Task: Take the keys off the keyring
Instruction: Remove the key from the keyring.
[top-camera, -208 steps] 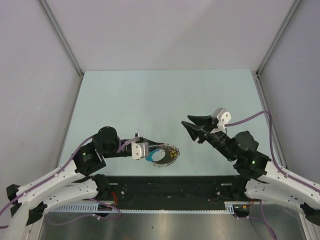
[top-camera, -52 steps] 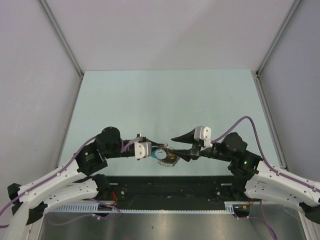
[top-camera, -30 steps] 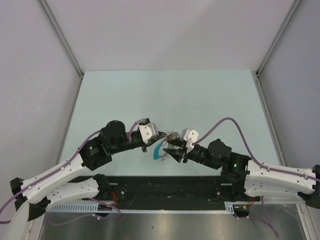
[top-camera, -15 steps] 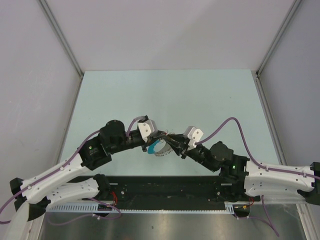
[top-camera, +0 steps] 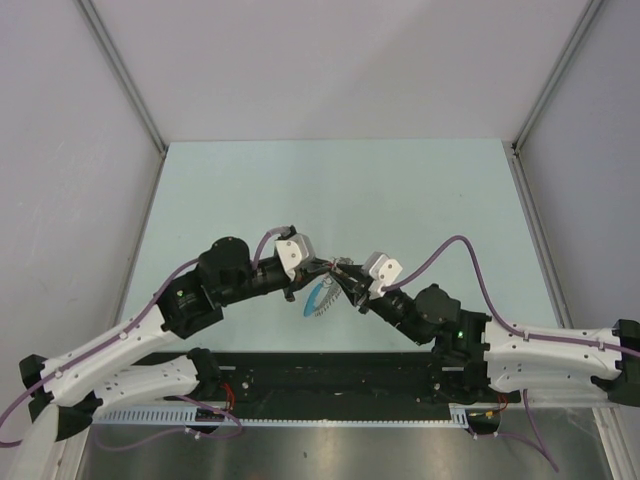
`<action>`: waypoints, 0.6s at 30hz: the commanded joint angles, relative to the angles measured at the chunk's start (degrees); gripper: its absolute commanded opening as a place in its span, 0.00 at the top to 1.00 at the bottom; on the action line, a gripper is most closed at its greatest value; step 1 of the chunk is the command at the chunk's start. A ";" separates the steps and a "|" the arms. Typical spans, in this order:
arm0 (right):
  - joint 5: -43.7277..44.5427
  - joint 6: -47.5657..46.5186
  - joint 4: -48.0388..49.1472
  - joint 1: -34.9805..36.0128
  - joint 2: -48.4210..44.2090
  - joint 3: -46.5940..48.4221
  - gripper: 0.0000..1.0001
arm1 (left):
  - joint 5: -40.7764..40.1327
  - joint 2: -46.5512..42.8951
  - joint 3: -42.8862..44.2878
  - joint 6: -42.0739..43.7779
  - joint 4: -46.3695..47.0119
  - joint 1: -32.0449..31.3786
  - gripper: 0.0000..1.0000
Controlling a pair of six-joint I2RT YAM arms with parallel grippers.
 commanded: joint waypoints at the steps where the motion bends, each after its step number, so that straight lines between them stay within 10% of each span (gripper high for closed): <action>1: 3.60 -3.45 4.81 0.70 0.81 1.41 0.77 | 1.36 -0.39 3.23 -1.92 2.73 -0.16 1.00; 5: 5.37 -5.30 5.51 1.40 1.34 1.41 1.00 | 0.66 -0.92 3.23 -1.83 2.12 -0.16 1.00; 18: -0.95 -9.87 9.02 1.84 -6.21 -4.64 1.00 | -4.88 -0.75 3.76 -1.57 -2.72 0.54 1.00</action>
